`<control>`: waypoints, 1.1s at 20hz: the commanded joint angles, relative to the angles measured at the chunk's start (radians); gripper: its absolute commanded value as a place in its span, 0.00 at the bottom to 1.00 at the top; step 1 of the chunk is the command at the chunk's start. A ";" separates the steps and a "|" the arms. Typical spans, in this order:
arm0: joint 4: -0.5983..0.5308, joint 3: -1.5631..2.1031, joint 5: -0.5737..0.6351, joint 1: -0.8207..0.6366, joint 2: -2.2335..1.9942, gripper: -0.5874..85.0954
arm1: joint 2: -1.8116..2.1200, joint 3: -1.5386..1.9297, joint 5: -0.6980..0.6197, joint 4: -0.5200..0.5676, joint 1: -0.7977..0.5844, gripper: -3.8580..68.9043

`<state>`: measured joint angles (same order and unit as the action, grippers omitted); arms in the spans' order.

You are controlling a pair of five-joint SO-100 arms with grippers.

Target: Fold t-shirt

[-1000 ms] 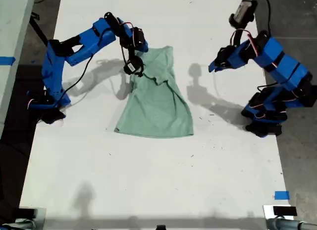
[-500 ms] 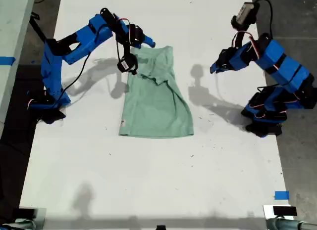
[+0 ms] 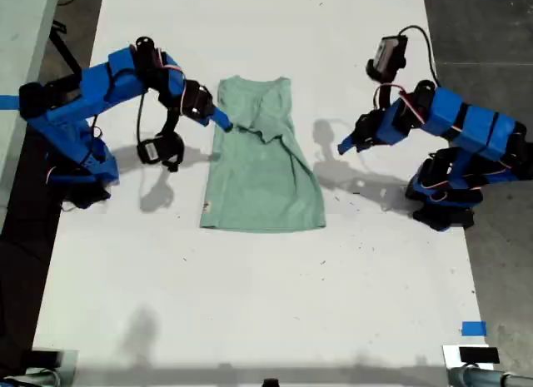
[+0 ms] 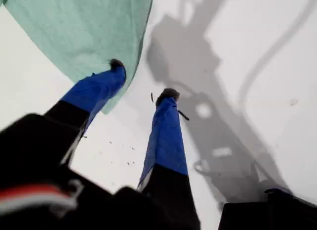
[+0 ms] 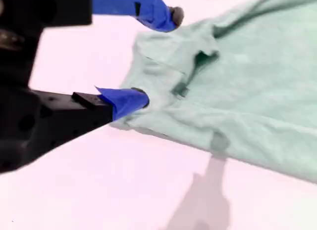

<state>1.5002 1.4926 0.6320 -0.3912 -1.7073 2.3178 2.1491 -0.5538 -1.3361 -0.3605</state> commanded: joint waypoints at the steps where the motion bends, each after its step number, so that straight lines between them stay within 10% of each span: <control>1: -0.044 0.253 -0.106 0.129 -0.218 0.30 | 0.040 0.055 0.057 0.075 0.106 0.41; 10: -0.101 0.517 -0.477 0.503 -0.354 0.29 | -0.017 0.138 0.264 0.224 0.376 0.43; 22: -0.124 0.537 -0.520 0.518 -0.379 0.28 | -0.618 0.061 0.316 0.554 0.459 0.31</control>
<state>1.3898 2.0356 0.1197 0.1243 -2.0525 1.7518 2.2764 -0.2454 -0.8176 0.0828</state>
